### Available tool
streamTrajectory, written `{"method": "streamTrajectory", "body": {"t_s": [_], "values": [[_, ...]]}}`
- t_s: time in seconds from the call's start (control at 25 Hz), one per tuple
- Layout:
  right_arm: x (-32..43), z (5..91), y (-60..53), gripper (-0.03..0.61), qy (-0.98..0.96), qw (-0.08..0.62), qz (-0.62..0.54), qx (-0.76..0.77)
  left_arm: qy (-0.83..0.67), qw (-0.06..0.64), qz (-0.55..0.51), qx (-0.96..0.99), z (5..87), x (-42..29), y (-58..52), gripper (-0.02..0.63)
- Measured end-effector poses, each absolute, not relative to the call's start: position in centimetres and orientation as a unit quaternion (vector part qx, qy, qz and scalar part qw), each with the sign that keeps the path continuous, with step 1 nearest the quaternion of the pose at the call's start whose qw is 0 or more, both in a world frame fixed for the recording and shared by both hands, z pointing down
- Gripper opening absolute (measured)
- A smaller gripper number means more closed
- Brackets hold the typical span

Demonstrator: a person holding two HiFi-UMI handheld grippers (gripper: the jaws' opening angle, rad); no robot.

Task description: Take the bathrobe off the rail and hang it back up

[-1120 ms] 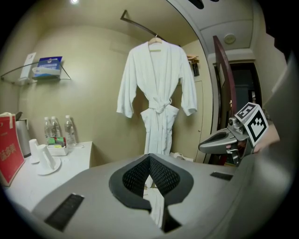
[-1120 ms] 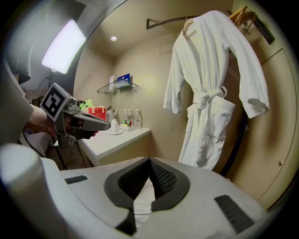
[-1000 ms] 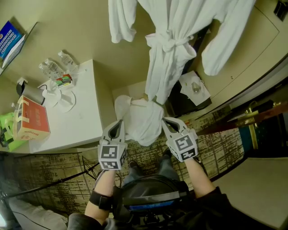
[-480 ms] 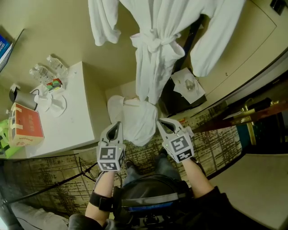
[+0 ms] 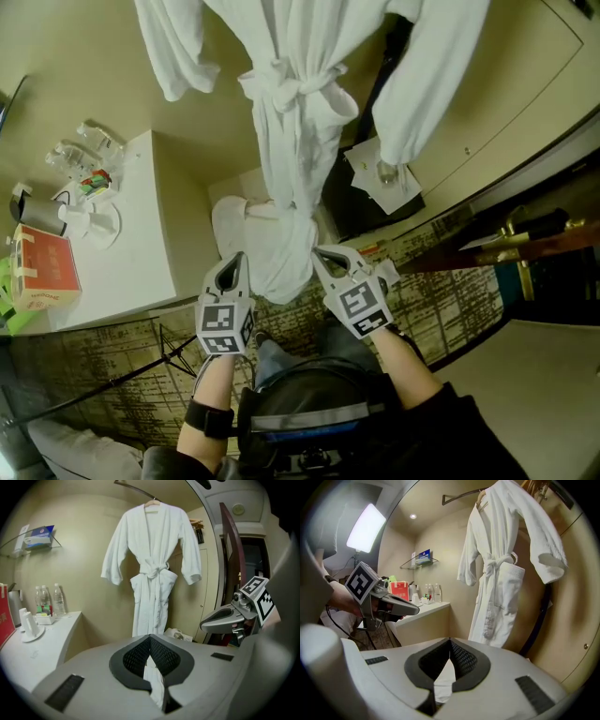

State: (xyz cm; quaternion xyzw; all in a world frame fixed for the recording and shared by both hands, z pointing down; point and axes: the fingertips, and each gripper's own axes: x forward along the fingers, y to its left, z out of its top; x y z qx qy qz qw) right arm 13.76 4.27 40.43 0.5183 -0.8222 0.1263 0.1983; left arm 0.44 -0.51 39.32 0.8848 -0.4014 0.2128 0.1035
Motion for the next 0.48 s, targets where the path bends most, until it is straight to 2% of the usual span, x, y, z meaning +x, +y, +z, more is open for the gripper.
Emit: {"method": "streamTrajectory", "body": {"t_s": [0.2,0.48], "values": [[14.7,42.2,2.6,0.020,-0.835,0.205,0.130,0.494,-0.404,0.093,0.240,0.878,39.6,2.8,-0.7,0.003],[14.1,46.7,-1.5,0.026,-0.822,0.268,0.118,0.489,-0.397,0.102,0.275,0.870,43.0,2.0,-2.0,0.003]]}}
